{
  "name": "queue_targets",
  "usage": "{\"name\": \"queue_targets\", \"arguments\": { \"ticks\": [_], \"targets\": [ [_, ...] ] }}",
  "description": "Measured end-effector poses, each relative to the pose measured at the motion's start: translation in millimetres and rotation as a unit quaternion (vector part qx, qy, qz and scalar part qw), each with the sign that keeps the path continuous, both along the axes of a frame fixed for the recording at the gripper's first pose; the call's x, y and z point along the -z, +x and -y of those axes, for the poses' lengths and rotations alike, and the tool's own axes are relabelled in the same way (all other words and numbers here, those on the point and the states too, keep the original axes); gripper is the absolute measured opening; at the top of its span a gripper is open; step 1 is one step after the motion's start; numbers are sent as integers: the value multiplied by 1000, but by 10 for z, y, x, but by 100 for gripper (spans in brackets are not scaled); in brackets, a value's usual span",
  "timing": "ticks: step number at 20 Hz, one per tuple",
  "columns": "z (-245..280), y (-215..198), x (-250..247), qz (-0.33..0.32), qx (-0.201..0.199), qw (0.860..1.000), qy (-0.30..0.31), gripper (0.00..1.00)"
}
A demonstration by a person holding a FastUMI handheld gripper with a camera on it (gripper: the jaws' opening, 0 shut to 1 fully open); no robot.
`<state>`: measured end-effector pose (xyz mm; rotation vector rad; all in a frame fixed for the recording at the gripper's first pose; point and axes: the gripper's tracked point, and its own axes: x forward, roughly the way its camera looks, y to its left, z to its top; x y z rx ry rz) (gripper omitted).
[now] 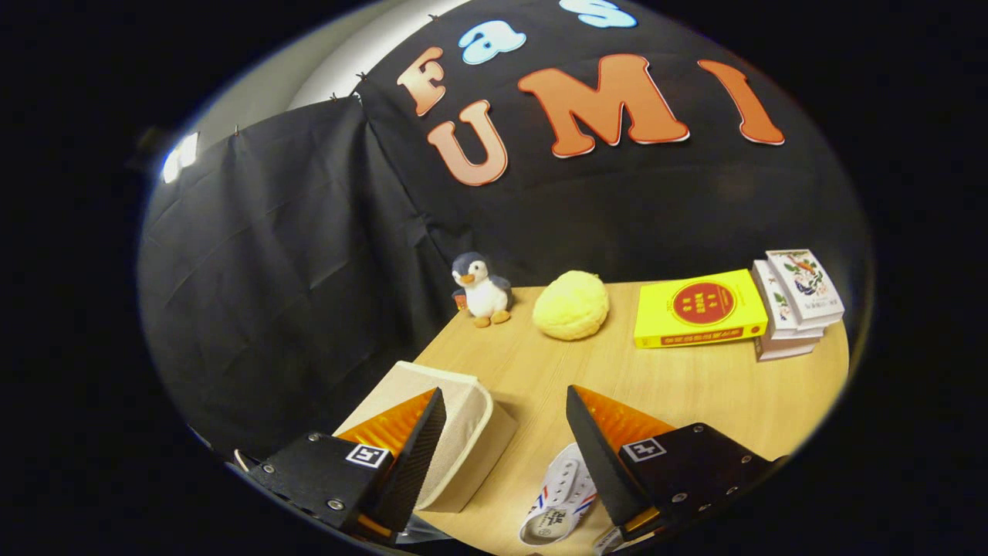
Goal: Open the storage box then place both shoes into the box .Put the left shoe in first, then the right shoe, with the right side of both shoes facing outward in a uniform manner.
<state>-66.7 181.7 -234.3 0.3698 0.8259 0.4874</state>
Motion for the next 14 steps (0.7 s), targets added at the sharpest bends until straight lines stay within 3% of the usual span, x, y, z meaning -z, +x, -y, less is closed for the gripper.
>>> {"name": "queue_targets", "arguments": {
  "ticks": [5, 14],
  "targets": [
    [-327, -216, 281, -79, -24, 996, 46, 95],
    [-808, -554, 744, -183, -49, 975, 115, 95]
  ]
}}
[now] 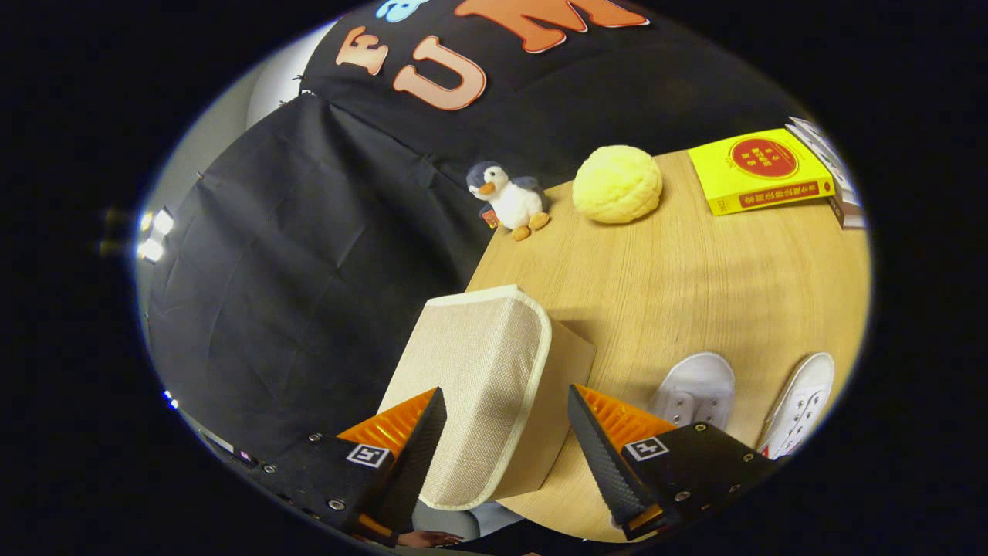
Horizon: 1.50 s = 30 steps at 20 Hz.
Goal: Open the storage box then place both shoes into the box .Put the left shoe in first, then the right shoe, with the right side of both shoes facing outward in a uniform manner.
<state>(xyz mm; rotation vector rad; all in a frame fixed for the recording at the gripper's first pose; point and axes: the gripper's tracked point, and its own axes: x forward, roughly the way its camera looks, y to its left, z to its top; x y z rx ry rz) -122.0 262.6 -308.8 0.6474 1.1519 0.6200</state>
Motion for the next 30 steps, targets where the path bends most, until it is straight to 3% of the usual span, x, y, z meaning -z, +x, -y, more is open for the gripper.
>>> {"name": "queue_targets", "arguments": {
  "ticks": [11, 17, 25, 27, 30],
  "targets": [
    [-371, -190, 281, -87, 2, 994, 66, 94],
    [-404, -273, 55, -103, -13, 991, 85, 90],
    [-411, -65, -736, -27, -33, 994, 97, 62],
    [-514, -16, -899, -6, -36, 994, 99, 50],
    [-661, 24, -1081, 11, -41, 994, 105, 43]
  ]
}}
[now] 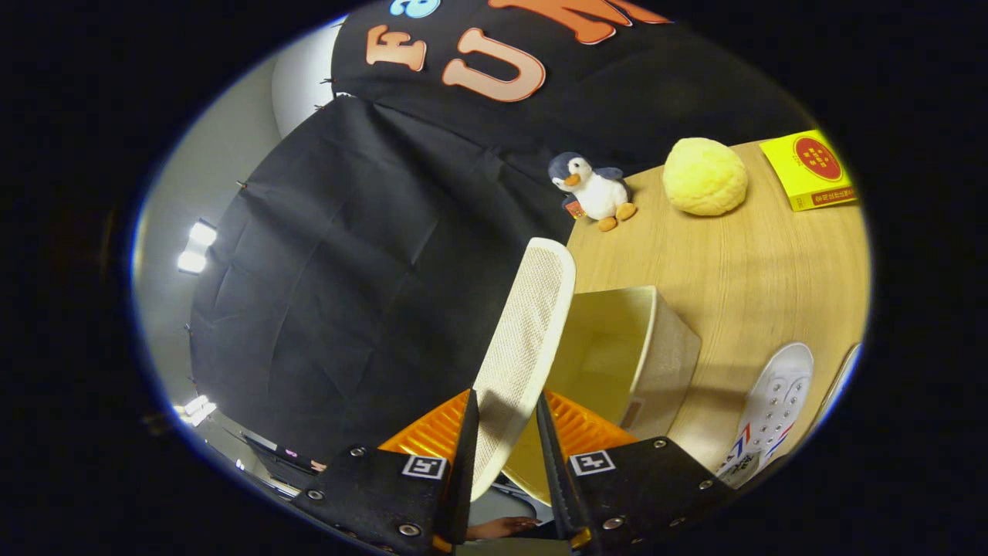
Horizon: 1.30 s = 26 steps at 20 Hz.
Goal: Open the storage box then place both shoes into the box .Put the left shoe in first, then the right shoe, with the right side of both shoes facing outward in a uniform manner.
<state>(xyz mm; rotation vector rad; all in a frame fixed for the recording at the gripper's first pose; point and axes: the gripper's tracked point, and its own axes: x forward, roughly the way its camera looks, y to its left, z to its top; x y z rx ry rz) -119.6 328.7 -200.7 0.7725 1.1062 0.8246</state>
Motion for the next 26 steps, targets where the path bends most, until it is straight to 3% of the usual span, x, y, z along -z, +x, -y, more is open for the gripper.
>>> {"name": "queue_targets", "arguments": {
  "ticks": [10, 19, 24, 25, 26],
  "targets": [
    [-722, 282, -591, 36, 11, 998, 44, 26],
    [-1729, 246, -719, 51, -23, 997, 52, 22],
    [-2169, 195, -600, 22, -27, 999, 23, 22],
    [-2229, 194, -563, 13, -28, 999, 17, 24],
    [-2277, 197, -511, 9, -29, 999, 8, 33]
  ]
}}
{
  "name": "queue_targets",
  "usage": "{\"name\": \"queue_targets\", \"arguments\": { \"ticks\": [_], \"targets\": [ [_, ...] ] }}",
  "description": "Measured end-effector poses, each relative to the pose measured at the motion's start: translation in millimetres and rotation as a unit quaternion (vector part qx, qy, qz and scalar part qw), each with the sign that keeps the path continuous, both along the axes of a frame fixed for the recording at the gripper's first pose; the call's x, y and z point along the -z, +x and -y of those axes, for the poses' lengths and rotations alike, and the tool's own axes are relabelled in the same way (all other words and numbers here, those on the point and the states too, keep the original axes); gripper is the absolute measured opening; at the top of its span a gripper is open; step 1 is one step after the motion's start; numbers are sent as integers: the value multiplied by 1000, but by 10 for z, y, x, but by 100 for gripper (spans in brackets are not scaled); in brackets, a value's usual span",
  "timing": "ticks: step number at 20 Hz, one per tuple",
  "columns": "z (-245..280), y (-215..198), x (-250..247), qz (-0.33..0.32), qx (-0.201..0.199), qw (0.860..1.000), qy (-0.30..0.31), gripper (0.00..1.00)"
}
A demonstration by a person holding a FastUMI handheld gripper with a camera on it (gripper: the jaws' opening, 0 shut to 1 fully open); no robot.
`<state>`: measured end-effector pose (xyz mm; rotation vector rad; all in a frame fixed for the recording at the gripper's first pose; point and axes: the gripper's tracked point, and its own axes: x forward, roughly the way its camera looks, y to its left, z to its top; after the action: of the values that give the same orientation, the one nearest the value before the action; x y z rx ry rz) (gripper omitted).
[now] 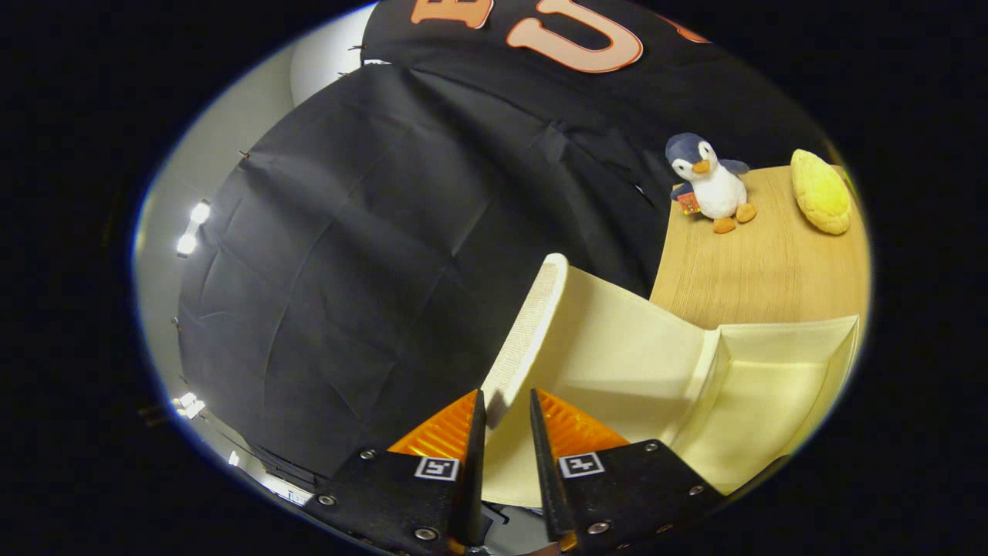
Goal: Open the storage box then place both shoes into the box .Put the left shoe in first, then the right shoe, with the right side of both shoes facing outward in a uniform manner.
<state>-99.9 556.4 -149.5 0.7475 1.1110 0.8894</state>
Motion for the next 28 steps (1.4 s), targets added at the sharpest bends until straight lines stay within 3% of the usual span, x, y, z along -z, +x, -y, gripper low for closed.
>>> {"name": "queue_targets", "arguments": {
  "ticks": [3, 6, 8, 14, 19, 25, 28],
  "targets": [
    [-22, -69, 205, 4, -15, 999, -34, 59],
    [11, -105, 250, 15, -18, 999, -45, 76],
    [184, -124, 350, 22, -15, 998, -57, 80],
    [903, -207, 831, 32, 17, 992, -123, 83],
    [1789, -289, 1363, 44, 60, 975, -208, 83],
    [2493, -427, 1362, 37, 127, 976, -175, 80],
    [2874, -479, 1433, 36, 149, 969, -196, 81]
  ]
}}
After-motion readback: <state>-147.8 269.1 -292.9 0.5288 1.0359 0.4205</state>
